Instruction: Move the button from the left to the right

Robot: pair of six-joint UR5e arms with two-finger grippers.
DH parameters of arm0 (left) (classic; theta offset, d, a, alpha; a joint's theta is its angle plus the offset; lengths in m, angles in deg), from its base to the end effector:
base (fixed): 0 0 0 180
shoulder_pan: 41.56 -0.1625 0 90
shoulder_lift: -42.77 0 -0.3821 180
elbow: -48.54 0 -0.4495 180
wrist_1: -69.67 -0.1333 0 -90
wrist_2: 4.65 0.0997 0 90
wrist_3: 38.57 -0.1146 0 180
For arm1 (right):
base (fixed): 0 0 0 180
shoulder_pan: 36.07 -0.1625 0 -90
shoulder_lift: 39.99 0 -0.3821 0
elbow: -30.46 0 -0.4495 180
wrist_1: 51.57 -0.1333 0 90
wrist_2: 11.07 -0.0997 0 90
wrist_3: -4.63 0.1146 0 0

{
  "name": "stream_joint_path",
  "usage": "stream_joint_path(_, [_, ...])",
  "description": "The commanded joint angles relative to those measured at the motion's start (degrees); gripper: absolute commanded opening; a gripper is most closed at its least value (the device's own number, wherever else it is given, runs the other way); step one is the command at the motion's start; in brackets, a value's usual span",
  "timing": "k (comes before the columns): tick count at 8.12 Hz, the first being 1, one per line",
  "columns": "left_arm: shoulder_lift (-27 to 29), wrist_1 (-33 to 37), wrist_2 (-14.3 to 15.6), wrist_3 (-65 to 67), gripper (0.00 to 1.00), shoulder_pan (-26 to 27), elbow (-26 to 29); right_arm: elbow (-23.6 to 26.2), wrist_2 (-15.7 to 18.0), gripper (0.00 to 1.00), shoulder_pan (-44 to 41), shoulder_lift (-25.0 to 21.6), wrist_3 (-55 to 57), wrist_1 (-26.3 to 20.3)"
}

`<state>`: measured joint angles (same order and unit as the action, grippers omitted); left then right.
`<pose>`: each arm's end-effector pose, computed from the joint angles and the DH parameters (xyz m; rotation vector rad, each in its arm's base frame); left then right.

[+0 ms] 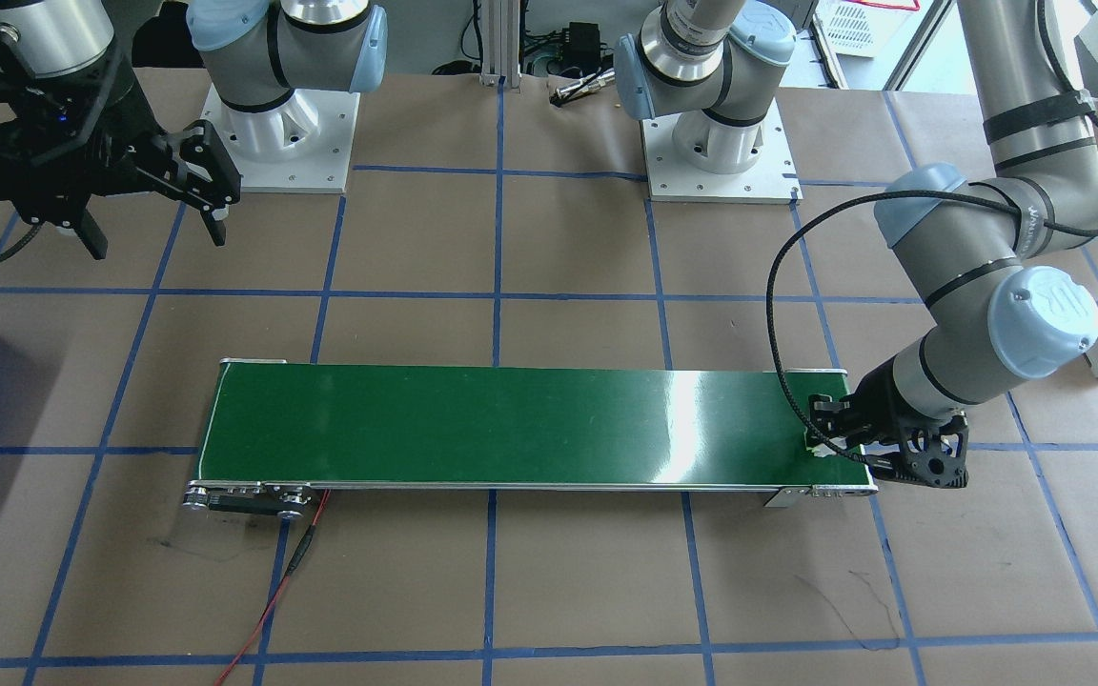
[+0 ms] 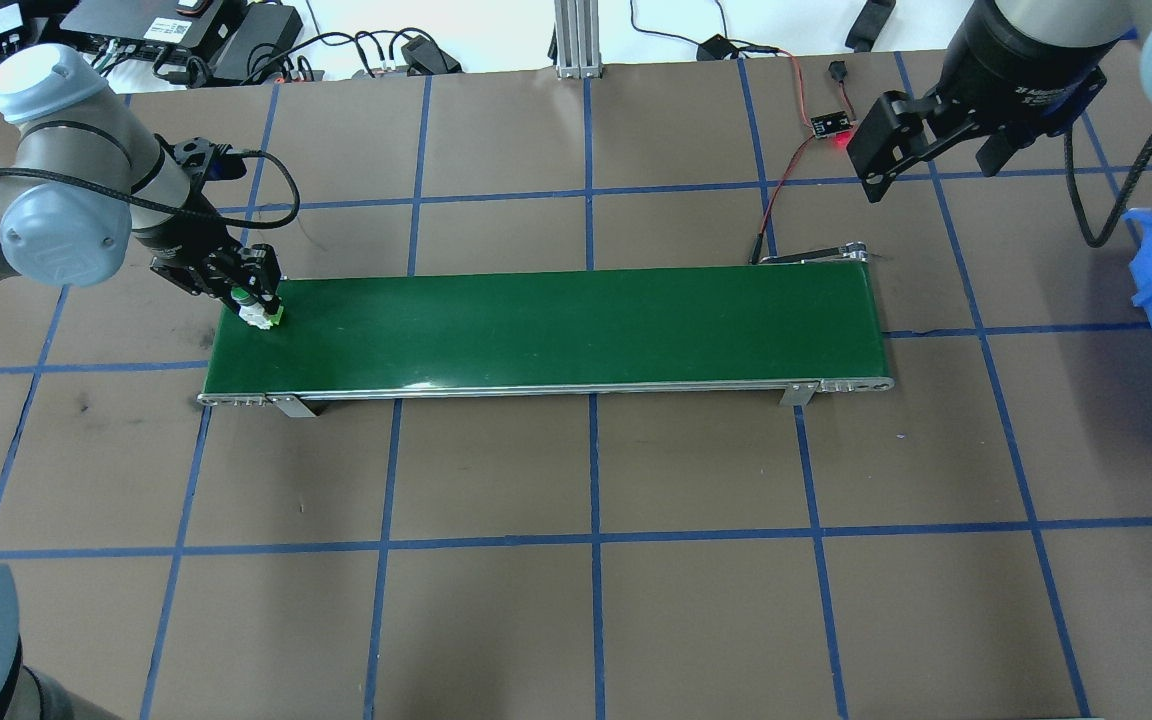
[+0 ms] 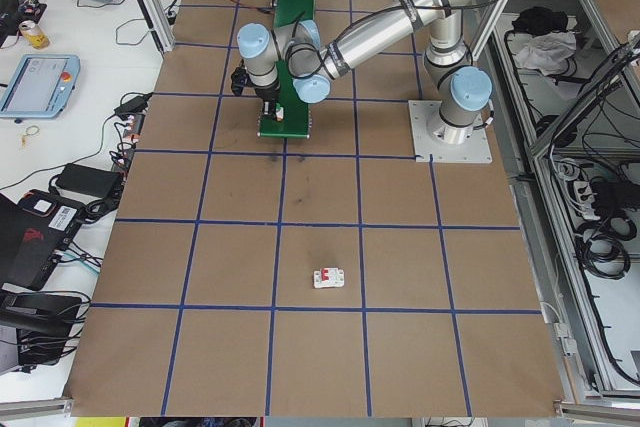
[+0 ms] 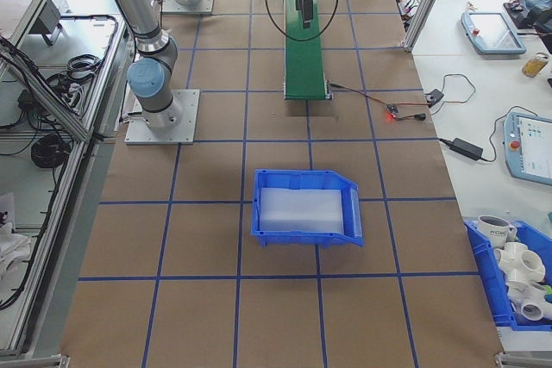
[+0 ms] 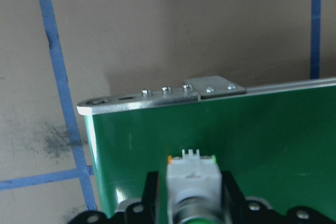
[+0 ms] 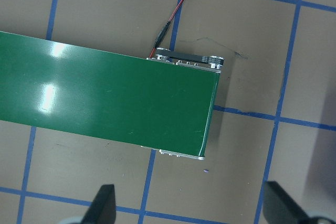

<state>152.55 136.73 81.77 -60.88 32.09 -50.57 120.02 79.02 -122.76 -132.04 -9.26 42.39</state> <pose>0.0370 -0.6250 0.1808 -0.1534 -3.0422 -0.1179 0.1013 -0.5541 0.4612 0.2874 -3.1051 0.1734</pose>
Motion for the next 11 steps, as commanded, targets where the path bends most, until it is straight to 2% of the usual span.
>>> stream_joint_path(1, [-2.62,5.88,0.15,1.56,1.0,0.7,0.06,0.0,0.0,1.0,-0.06,-0.06,0.0,0.0])
stream_joint_path(2, [-5.25,6.24,-0.03,5.74,1.0,1.22,0.15,0.0,0.0,1.0,0.03,-0.06,0.0,0.0])
stream_joint_path(4, [-12.1,13.16,-0.12,8.51,1.0,4.9,0.23,0.0,-0.09,1.0,-0.06,0.03,-0.61,0.78])
stream_joint_path(5, [-14.13,13.19,-0.03,8.51,1.0,7.18,0.32,0.0,-0.35,1.0,0.03,0.03,-0.7,1.05])
stream_joint_path(6, [-15.72,13.19,-0.03,8.51,1.0,7.99,1.02,0.09,-0.35,1.0,0.03,0.11,-0.62,3.23])
stream_joint_path(8, [-17.13,16.24,-0.29,8.6,1.0,8.26,2.95,0.26,-0.18,1.0,0.03,1.77,-0.62,5.53])
stream_joint_path(9, [-16.97,16.87,-0.29,8.95,1.0,8.35,3.13,0.26,-0.87,1.0,0.03,3.18,-0.62,5.8])
stream_joint_path(11, [-16.0,16.88,-0.73,9.04,1.0,8.35,3.05,0.17,-0.09,1.0,0.29,5.74,-0.7,7.03])
